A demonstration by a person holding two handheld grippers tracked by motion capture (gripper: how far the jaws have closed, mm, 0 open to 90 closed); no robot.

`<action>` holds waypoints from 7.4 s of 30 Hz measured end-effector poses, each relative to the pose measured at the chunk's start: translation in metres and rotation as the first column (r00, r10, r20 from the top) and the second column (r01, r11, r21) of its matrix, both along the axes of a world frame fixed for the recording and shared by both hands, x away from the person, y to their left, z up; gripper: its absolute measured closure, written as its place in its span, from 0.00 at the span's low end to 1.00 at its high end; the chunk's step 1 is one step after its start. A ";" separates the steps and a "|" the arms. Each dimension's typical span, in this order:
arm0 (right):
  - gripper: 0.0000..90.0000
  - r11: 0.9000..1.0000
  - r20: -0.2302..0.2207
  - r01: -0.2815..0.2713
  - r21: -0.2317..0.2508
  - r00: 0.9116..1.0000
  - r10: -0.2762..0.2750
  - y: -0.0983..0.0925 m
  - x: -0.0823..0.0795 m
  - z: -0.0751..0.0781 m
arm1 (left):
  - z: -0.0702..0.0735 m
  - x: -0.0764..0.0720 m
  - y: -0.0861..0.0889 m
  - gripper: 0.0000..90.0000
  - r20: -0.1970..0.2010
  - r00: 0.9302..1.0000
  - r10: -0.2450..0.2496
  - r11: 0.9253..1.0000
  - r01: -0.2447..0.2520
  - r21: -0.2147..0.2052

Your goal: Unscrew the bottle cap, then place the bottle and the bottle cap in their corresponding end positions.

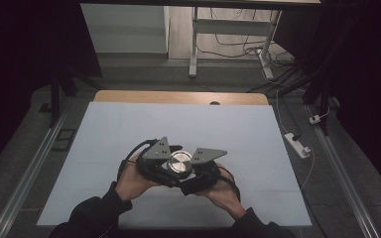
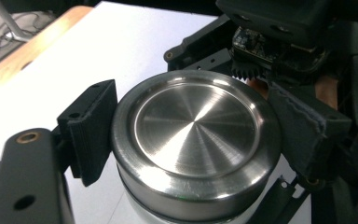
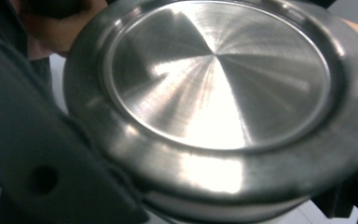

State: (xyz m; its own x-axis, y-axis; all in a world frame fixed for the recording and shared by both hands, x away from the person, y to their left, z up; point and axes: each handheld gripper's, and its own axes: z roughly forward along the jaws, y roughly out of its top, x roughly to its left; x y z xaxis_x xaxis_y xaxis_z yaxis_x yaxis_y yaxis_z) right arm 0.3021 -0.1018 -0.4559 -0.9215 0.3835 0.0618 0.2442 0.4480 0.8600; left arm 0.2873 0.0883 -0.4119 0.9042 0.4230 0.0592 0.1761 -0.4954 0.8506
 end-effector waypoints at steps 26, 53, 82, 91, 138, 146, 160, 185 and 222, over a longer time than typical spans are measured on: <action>0.17 0.991 0.010 -0.135 -0.023 0.991 0.135 0.008 -0.010 -0.002 | 0.001 0.010 0.024 0.23 -0.057 0.955 -0.292 0.955 0.294 0.040; 0.17 0.997 0.009 0.072 -0.004 0.997 -0.072 -0.002 0.002 -0.002 | 0.013 -0.001 0.015 0.23 -0.041 0.998 0.053 0.993 -0.057 -0.102; 0.17 0.999 0.033 0.046 -0.028 0.998 -0.045 -0.017 0.033 0.000 | 0.005 -0.023 0.030 0.23 -0.033 0.992 -0.120 0.987 0.116 -0.112; 0.17 0.997 0.040 0.063 -0.037 0.997 -0.061 -0.014 0.043 0.000 | -0.009 -0.027 0.024 0.23 -0.033 0.991 -0.129 0.986 0.125 -0.114; 0.17 0.979 0.035 0.187 -0.083 0.982 -0.185 0.011 0.121 -0.029 | -0.095 -0.013 0.006 0.23 -0.063 0.994 -0.092 0.995 0.088 -0.050; 0.17 0.975 0.034 0.203 -0.092 0.979 -0.201 0.017 0.130 -0.036 | -0.114 0.004 -0.004 0.23 -0.067 0.997 -0.035 0.999 0.035 -0.001; 0.17 0.965 0.045 0.250 -0.085 0.968 -0.246 0.023 0.146 -0.045 | -0.127 0.026 -0.013 0.23 -0.069 0.995 0.066 0.997 -0.063 0.044; 0.03 0.964 0.053 0.235 -0.128 0.972 -0.230 0.022 0.146 -0.047 | -0.123 0.035 -0.004 0.10 -0.222 0.970 0.102 0.993 -0.085 0.086; 0.01 0.971 -0.018 0.196 -0.138 0.980 -0.200 -0.004 0.106 -0.013 | -0.095 0.011 0.059 0.00 -0.300 0.949 0.095 0.994 -0.106 -0.022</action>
